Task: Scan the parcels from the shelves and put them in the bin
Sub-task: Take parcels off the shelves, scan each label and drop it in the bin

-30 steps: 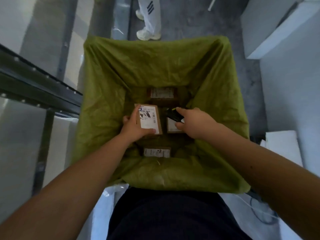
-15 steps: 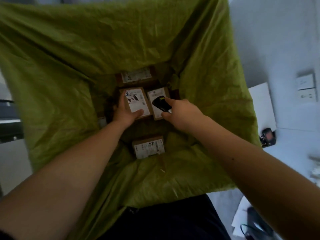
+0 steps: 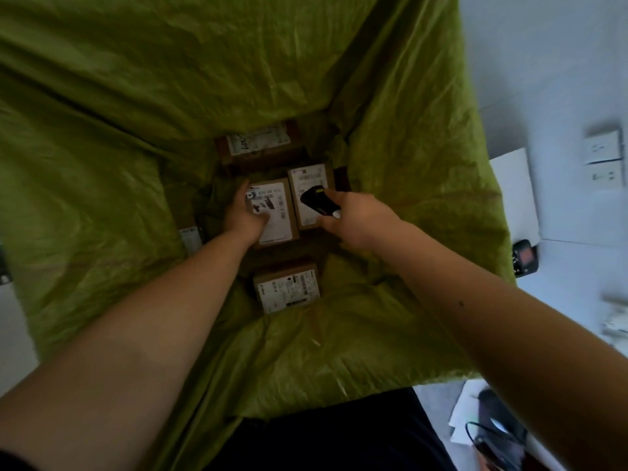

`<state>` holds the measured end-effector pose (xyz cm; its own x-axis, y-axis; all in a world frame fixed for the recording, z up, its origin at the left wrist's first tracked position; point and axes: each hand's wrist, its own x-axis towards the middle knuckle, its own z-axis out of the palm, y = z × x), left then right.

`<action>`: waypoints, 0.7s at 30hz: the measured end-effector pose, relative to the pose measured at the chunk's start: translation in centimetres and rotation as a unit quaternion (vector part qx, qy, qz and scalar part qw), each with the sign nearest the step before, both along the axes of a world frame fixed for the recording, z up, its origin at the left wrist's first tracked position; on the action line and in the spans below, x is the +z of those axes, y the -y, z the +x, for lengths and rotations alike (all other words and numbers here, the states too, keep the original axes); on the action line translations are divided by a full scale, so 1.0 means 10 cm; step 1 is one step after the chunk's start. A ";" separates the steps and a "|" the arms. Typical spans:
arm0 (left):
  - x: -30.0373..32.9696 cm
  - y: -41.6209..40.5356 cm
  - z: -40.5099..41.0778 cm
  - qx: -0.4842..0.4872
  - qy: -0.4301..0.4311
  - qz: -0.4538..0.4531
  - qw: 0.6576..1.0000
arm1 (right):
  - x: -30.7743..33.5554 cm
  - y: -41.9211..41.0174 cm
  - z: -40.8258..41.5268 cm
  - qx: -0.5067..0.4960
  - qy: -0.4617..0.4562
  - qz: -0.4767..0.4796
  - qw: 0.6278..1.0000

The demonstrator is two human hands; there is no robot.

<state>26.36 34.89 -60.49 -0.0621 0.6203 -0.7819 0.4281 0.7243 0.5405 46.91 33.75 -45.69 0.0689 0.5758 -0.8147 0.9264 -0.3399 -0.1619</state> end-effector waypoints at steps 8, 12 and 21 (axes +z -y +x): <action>-0.15 -0.05 0.05 -0.023 -0.032 -0.004 0.999 | 0.01 -0.01 0.01 0.003 -0.021 0.016 1.000; -0.18 -0.14 0.03 -0.043 -0.040 -0.024 0.998 | 0.00 0.02 0.02 -0.004 -0.020 0.017 1.000; -0.10 -0.18 -0.04 -0.033 -0.103 0.043 0.993 | -0.04 0.09 0.03 -0.008 -0.013 0.028 0.999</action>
